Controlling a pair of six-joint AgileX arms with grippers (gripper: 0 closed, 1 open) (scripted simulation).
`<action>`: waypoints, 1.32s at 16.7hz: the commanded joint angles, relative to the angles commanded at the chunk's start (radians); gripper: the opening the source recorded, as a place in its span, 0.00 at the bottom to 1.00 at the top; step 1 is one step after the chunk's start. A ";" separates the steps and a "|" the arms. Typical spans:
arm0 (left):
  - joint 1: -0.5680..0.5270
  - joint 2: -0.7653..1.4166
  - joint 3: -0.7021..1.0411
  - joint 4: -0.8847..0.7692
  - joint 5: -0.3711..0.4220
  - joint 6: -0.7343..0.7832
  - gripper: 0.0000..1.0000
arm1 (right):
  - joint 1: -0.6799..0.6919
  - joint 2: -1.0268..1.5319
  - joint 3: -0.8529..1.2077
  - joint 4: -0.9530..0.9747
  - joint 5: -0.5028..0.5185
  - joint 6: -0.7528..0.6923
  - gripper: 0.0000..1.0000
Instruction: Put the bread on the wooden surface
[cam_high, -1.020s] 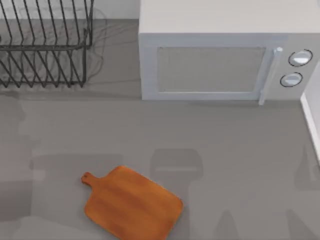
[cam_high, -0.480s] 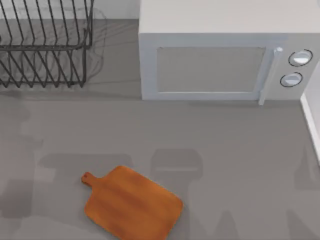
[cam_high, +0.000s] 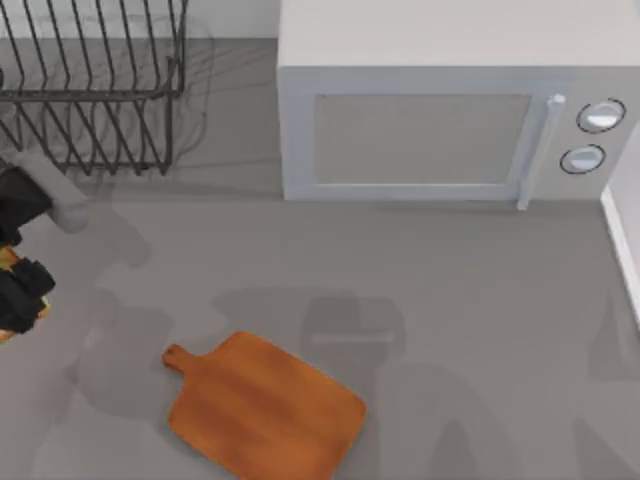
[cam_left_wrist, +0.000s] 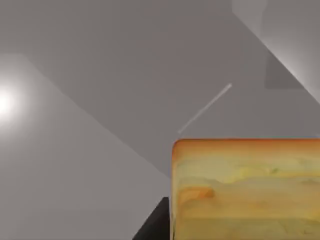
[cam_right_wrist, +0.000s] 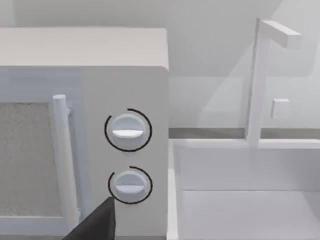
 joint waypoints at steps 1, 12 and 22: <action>-0.039 0.011 0.005 0.000 0.001 0.097 0.00 | 0.000 0.000 0.000 0.000 0.000 0.000 1.00; -0.502 0.075 0.017 0.047 0.007 1.212 0.00 | 0.000 0.000 0.000 0.000 0.000 0.000 1.00; -0.687 0.064 0.006 0.091 0.005 1.647 0.00 | 0.000 0.000 0.000 0.000 0.000 0.000 1.00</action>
